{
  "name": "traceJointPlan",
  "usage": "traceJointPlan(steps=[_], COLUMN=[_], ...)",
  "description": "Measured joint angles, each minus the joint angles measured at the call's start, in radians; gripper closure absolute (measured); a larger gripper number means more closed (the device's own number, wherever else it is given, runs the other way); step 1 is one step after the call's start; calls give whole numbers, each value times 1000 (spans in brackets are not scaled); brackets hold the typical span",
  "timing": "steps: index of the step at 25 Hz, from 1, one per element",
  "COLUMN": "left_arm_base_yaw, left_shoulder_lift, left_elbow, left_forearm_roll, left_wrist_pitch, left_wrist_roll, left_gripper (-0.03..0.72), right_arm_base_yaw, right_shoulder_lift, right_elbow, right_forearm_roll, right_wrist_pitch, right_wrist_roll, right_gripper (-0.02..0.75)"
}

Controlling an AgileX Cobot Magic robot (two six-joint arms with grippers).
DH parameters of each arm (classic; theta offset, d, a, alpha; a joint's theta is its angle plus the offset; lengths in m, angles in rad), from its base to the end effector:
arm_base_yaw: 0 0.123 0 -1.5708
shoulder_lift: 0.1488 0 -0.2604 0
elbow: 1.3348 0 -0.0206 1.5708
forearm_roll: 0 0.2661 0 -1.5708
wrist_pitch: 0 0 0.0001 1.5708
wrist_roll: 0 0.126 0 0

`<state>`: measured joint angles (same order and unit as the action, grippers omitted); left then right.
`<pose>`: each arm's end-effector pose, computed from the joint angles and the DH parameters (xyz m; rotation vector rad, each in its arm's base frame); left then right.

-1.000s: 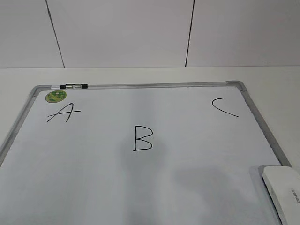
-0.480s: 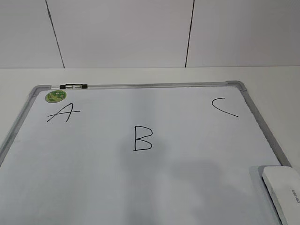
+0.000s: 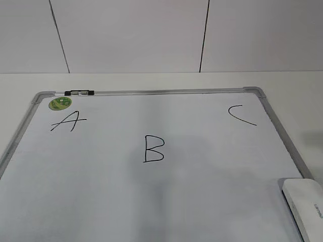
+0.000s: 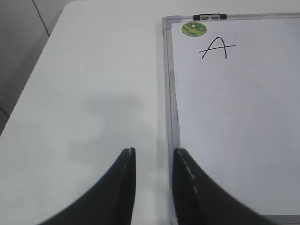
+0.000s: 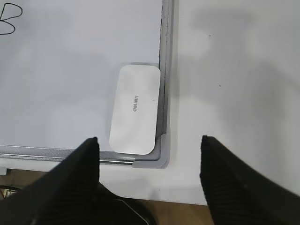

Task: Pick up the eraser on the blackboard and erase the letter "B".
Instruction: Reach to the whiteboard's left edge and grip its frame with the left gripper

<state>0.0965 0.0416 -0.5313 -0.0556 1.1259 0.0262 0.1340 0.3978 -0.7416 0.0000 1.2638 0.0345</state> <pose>0.0638 -0.0002 0.2690 -0.0700 2.1173 0.0055 0.0945 0.0127 0.2950 -0.1196 2.4021 0.0783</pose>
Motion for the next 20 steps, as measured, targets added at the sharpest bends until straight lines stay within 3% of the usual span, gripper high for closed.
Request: traceJointPlan(steps=[10,20], left_arm_base_yaw=[-39,-40], left_shoulder_lift=[347,937], left_elbow=[-79,-249], left_forearm_roll=[-9,-57], left_wrist_pitch=[47,55], left_wrist_roll=[-19,7], left_gripper=[461,457], right_arm_base_yaw=[0,0], right_shoulder_lift=[210,278], right_elbow=[-15,-15], right_forearm_roll=[6,57], right_wrist_pitch=[0,-4], right_wrist_roll=[48,51], right_gripper=[219,219])
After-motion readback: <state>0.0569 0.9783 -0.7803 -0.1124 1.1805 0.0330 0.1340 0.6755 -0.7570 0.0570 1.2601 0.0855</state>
